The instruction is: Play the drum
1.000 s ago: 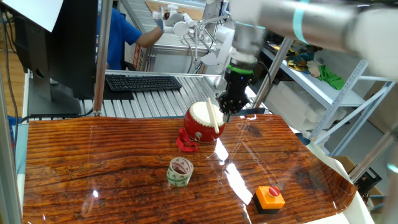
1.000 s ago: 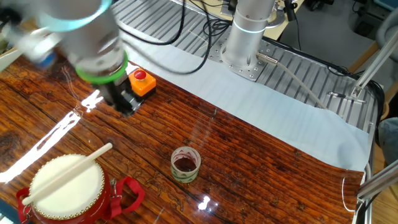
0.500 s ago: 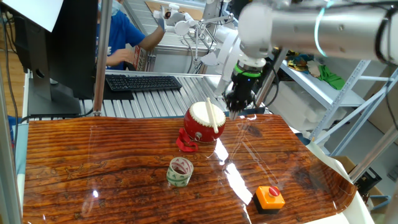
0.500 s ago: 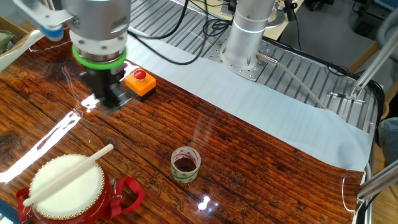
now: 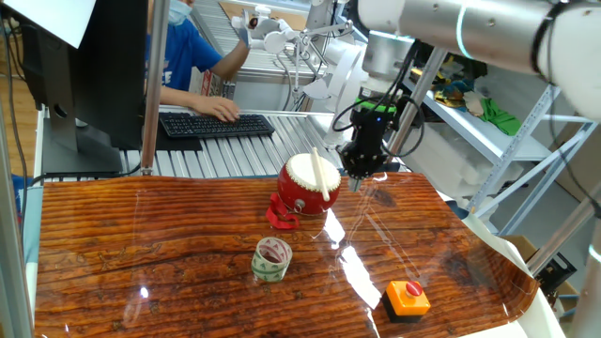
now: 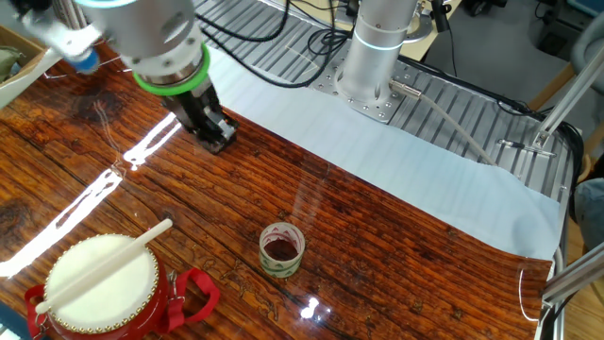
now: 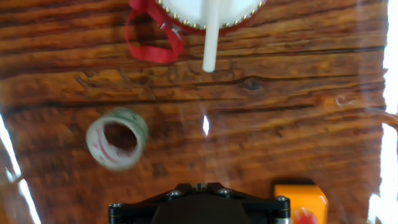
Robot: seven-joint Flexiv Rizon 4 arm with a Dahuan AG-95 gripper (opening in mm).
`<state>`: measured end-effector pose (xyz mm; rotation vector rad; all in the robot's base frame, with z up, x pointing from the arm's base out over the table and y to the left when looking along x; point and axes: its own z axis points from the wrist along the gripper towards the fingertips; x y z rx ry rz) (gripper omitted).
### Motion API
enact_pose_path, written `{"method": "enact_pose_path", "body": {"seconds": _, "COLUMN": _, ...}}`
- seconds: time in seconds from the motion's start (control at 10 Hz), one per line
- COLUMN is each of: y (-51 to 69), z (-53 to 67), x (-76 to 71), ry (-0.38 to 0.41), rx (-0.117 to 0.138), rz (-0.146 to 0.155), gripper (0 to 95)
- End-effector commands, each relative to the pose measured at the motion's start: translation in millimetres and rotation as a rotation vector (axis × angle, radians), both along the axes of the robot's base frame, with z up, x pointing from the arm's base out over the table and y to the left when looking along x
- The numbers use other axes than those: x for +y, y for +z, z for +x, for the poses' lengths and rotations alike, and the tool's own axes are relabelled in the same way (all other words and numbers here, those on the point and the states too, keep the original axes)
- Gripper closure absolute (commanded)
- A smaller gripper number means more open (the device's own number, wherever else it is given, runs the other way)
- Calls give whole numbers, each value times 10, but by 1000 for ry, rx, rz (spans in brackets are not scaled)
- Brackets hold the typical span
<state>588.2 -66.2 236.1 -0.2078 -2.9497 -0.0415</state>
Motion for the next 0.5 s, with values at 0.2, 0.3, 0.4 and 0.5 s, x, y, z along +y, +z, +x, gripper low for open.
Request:
{"method": "enact_pose_path", "body": {"seconds": 0.2, "y": -59, "z": 180, "x": -173, "ry": -19, "rx": -78, "rz": -73, "gripper": 950}}
{"method": "enact_pose_path", "body": {"seconds": 0.3, "y": -70, "z": 181, "x": -185, "ry": -22, "rx": -74, "rz": -70, "gripper": 950}}
{"method": "enact_pose_path", "body": {"seconds": 0.4, "y": -72, "z": 182, "x": -187, "ry": -21, "rx": -74, "rz": -69, "gripper": 950}}
{"method": "enact_pose_path", "body": {"seconds": 0.5, "y": -72, "z": 182, "x": -187, "ry": -21, "rx": -75, "rz": -69, "gripper": 950}}
